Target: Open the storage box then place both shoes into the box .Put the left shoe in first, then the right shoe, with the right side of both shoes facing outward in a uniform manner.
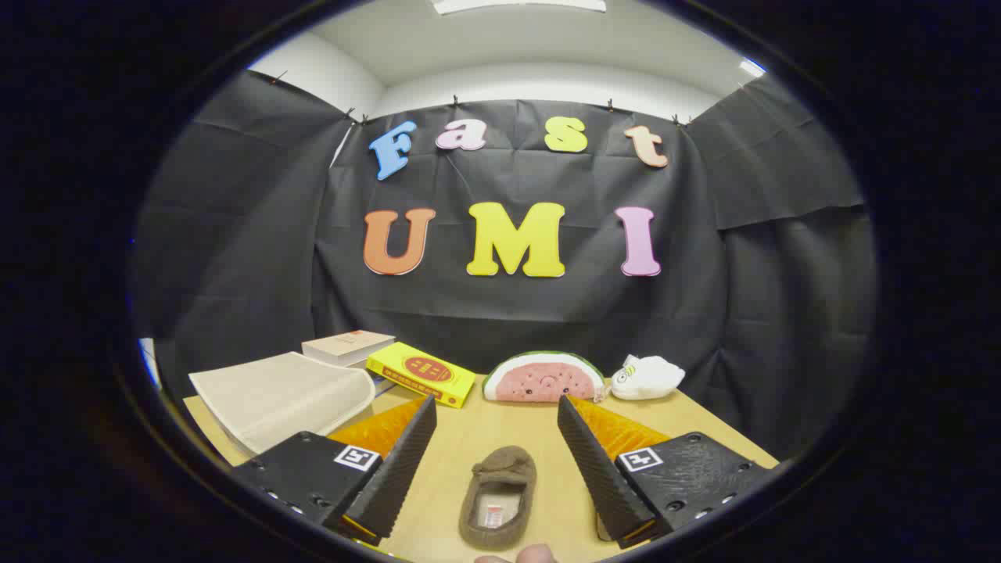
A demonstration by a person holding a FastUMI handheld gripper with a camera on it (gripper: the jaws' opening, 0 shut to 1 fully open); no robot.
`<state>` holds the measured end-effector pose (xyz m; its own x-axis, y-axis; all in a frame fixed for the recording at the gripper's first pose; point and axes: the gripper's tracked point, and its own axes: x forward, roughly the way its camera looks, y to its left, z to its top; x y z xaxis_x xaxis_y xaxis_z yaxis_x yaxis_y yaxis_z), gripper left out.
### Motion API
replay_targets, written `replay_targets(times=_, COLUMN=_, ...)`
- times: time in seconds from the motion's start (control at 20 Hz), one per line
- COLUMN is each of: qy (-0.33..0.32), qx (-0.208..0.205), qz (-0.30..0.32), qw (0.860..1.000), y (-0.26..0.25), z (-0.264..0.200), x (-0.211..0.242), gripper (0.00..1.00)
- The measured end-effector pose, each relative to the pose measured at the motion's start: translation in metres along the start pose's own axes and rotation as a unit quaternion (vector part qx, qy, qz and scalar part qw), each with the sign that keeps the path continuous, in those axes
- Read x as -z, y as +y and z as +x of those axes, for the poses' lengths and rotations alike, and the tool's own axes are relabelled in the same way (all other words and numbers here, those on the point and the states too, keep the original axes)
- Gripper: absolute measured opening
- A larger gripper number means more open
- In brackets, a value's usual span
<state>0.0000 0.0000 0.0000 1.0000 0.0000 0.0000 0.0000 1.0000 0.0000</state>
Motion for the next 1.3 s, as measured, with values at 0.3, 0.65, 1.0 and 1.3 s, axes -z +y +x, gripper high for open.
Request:
replay_targets(times=0.3, qy=-0.003, qx=0.006, qz=0.013, qw=1.000, y=-0.004, z=-0.001, x=0.002, gripper=0.95)
replay_targets(times=0.65, qy=-0.003, qx=0.000, qz=0.012, qw=1.000, y=0.006, z=-0.002, x=0.002, gripper=0.95)
replay_targets(times=1.0, qy=0.003, qx=-0.017, qz=0.017, qw=1.000, y=0.026, z=0.002, x=0.007, gripper=0.95)
replay_targets(times=1.3, qy=0.005, qx=-0.053, qz=0.044, qw=0.998, y=0.065, z=0.010, x=0.009, gripper=0.95)
